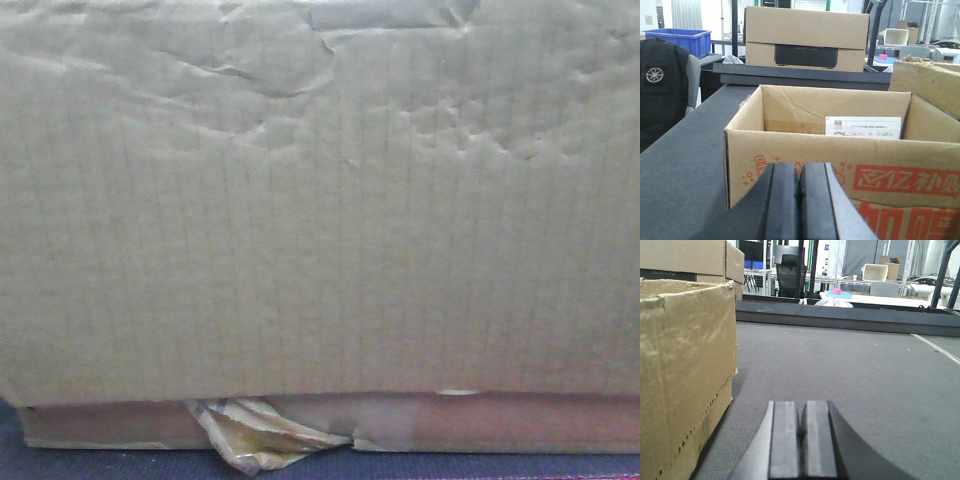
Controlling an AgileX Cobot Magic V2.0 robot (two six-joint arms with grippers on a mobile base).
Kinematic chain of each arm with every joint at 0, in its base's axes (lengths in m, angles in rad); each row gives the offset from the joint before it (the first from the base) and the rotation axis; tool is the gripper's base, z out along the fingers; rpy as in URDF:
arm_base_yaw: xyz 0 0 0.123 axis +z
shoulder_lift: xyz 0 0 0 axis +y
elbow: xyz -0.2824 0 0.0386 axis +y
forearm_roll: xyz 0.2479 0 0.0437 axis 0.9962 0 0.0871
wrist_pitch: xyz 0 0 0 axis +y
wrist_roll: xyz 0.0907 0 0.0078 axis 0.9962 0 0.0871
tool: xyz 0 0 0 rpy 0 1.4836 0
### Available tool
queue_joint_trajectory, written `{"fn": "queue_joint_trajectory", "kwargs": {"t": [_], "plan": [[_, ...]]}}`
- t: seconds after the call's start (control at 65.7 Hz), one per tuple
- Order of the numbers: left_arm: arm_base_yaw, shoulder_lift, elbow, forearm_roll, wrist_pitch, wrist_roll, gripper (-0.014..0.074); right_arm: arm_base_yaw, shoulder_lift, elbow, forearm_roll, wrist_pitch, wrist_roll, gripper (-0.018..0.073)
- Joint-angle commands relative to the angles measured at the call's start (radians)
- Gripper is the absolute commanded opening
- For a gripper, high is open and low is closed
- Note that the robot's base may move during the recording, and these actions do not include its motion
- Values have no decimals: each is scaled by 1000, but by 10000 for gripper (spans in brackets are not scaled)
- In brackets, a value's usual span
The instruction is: Stack two boxes on right shelf middle
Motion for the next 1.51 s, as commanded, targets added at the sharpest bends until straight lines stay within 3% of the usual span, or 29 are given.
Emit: {"fn": "queue_joint_trajectory", "kwargs": {"t": [0.0,0.73,0.989,1.309,1.491], "plan": [[-6,-5,-2,1,-19,-7,-91,-2,-3,0,1,-12,1,-162],[-6,-5,-2,1,-19,-7,-91,-2,-3,0,1,-12,1,-162],[-6,35,-265,19,248,-5,-91,-2,-3,0,1,-12,1,-162],[-6,447,-690,38,659,-3,-91,-2,-3,0,1,-12,1,-162],[-6,663,-802,15,706,-3,-91,-2,-3,0,1,-12,1,-162]]}}
